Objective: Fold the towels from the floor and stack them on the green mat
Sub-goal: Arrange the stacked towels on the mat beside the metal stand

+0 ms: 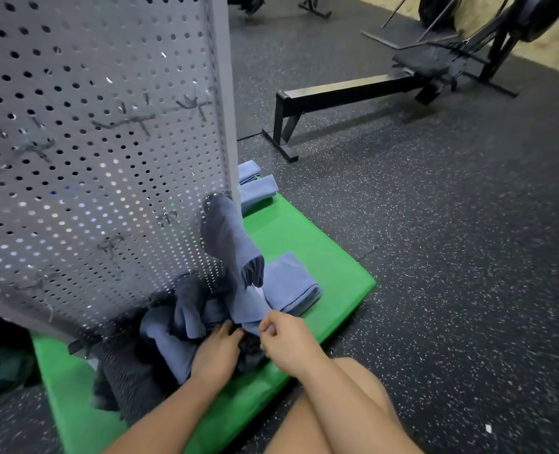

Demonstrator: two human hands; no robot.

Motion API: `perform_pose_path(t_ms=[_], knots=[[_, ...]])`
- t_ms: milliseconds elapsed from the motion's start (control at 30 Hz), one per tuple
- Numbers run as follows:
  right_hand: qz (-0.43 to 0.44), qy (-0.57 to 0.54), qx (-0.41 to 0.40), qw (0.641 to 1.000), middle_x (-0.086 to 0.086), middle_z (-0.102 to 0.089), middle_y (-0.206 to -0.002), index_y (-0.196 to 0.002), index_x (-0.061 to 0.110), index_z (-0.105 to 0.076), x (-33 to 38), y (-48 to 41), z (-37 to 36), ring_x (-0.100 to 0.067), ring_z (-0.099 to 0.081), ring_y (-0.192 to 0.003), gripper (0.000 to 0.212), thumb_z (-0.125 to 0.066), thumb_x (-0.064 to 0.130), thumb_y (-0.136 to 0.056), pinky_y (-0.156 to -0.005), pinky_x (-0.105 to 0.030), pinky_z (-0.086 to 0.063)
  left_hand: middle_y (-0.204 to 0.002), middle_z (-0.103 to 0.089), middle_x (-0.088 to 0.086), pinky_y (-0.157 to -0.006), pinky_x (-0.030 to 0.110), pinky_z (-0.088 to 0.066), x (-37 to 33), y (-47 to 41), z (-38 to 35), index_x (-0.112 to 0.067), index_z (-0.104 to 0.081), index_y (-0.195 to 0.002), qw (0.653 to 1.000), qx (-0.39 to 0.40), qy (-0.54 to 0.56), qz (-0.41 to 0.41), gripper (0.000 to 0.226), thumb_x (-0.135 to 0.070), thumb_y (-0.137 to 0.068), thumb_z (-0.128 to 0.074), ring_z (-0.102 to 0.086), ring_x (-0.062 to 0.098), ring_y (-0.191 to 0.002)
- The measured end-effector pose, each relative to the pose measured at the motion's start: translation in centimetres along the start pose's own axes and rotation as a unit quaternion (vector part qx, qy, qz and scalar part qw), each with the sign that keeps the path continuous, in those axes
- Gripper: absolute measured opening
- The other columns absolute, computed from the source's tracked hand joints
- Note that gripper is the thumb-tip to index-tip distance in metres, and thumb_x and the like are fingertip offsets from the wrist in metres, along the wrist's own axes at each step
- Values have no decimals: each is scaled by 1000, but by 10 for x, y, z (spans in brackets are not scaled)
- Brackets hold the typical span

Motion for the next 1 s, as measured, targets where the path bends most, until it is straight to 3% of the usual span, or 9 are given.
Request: perform_pose_path(t_ms=[133,267,367,500,633,733,833,933,1000], knots=[[3,25,12,1000,4,-71,-87,-94,25,-67,-7,0,3,-19,-59,-75,13,-55,21,-89,-70,-29,-50,-107,-61,1,-74,42,-57,-1,11,24,-23,-69,-116,996,-61,66,2,32,-22,-84,-64,-66,32,-96],[2,31,3,1000,6,-69,-83,-92,24,-66,-9,1,7,-19,-61,-75,9,-60,20,-87,-71,-29,-53,-106,-60,-4,-80,42,-55,-5,27,44,-22,-68,-111,985,-113,129,4,35,-36,-87,-47,-60,25,-99],[38,46,3,998,3,-69,-101,-103,27,-67,2,3,0,-21,-66,-92,20,-67,21,-84,-88,-35,-57,-109,-61,-10,-80,40,-53,-19,43,69,-26,-68,-113,974,-136,179,4,33,-41,-88,-52,-57,18,-103],[117,74,-19,990,11,-55,-128,-128,38,-57,20,14,-2,-17,-60,-119,51,-68,30,-79,-102,-39,-51,-104,-69,-22,-79,21,-49,-33,62,108,-37,-70,-108,944,-161,288,22,17,-26,-95,-72,-63,3,-97],[201,138,-55,968,19,-55,-132,-133,39,-55,41,30,1,-11,-52,-130,51,-63,45,-83,-110,-38,-39,-98,-78,-15,-80,22,-55,-37,74,128,-39,-72,-103,889,-135,434,53,27,-15,-93,-79,-70,9,-89],[249,146,-85,954,19,-57,-126,-125,36,-57,52,43,11,-9,-52,-126,42,-66,53,-88,-110,-34,-35,-107,-79,0,-92,37,-59,-37,80,145,-47,-63,-126,844,-104,525,30,50,-23,-86,-78,-74,23,-99],[267,123,-98,951,17,-56,-104,-103,32,-54,64,58,25,-9,-53,-108,30,-69,54,-89,-102,-37,-38,-124,-75,-3,-99,35,-56,-42,85,172,-44,-65,-132,862,-62,501,-41,51,-13,-92,-73,-71,17,-111],[282,91,-73,952,20,-57,-100,-96,34,-51,79,75,36,-3,-51,-103,25,-72,45,-89,-102,-35,-38,-118,-77,2,-80,31,-57,-51,90,195,-39,-73,-127,872,29,483,-72,52,3,-97,-62,-66,14,-88],[294,82,-67,950,30,-56,-98,-94,39,-50,90,86,44,8,-49,-99,24,-73,37,-90,-97,-26,-36,-111,-77,11,-72,33,-57,-57,96,209,-29,-74,-122,859,80,500,-79,46,-2,-91,-57,-63,17,-81]])
Point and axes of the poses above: each hand's wrist, its own y-axis away from the middle knuckle, its own z-axis out of the back of the hand, x = y × z, the point moved 7 cm from there along -y, towards the middle knuckle
